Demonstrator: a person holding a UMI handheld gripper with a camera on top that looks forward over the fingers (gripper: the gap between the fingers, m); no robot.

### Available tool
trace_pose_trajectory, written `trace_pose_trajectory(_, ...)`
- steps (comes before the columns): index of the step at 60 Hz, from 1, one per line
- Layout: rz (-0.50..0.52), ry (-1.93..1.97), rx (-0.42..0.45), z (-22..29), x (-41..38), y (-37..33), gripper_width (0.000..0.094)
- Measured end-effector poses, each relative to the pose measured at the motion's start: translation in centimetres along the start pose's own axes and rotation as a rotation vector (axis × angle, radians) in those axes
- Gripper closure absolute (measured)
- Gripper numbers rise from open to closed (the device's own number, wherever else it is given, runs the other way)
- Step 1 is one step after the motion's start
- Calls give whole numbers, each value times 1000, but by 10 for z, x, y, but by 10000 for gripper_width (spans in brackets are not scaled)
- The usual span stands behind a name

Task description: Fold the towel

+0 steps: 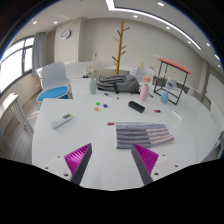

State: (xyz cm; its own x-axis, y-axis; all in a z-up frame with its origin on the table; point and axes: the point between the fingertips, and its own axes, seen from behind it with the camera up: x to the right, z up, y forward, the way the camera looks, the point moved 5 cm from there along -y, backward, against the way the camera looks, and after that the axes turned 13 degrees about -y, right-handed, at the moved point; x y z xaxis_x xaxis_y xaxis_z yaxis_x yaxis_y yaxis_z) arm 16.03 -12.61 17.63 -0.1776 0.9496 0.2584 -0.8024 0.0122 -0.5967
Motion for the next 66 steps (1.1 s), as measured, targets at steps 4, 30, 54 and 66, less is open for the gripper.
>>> trace_pose_trajectory(4,2,-1,17,-1,5,40,82)
trace_pose_trajectory(30,51,32,-42,-18,23,217,78)
trace_pose_trajectory(54,-58,15,-153,-34,33,248,910)
trace_pose_trajectory(66,-7,119,-176,-15,31,230,921)
